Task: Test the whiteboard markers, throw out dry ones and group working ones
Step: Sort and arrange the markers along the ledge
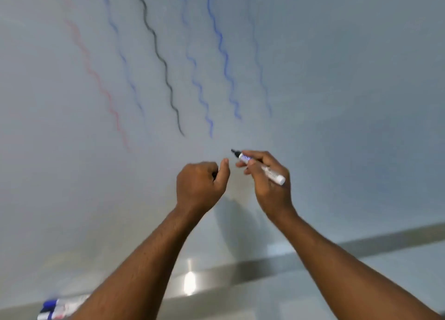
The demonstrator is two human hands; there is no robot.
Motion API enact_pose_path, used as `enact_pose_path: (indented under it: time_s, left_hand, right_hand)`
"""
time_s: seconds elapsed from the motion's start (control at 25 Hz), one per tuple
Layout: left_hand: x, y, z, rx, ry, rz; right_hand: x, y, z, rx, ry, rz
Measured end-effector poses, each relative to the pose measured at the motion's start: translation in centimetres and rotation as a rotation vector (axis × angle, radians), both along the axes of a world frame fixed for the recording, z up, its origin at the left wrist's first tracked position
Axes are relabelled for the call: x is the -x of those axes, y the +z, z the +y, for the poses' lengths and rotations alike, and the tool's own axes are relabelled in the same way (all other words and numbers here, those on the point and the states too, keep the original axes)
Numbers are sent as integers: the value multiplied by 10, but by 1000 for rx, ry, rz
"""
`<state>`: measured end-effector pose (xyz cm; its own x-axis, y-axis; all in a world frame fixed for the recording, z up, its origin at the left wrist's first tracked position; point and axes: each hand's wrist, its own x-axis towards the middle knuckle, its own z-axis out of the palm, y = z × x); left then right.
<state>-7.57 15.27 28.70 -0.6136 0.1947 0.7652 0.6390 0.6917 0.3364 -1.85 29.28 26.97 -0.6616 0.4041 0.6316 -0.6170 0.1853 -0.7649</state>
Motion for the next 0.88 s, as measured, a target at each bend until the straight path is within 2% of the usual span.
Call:
enact_pose_path:
  time_s: [0.12, 0.2, 0.32, 0.48, 0.56, 0.76, 0.88]
  left_hand:
    - [14, 121, 6, 50, 16, 331]
    - [16, 194, 10, 51, 28, 533]
    - [12, 281, 11, 178, 98, 723]
    - [6, 344, 21, 516, 212, 609]
    - [6, 357, 33, 610, 215, 542]
    - [15, 358, 54, 734, 346, 405]
    - [15, 360, 57, 685, 357, 395]
  right_hand:
    - [18, 109, 25, -104, -102, 194]
    - [25, 170, 41, -161, -149, 257]
    - [29, 243, 58, -257, -258, 328]
    - [30, 313, 74, -402, -405, 409]
    - [30, 340, 77, -432, -437, 417]
    - [35, 389, 79, -402, -448, 432]
    - [40, 412, 76, -459, -446, 446]
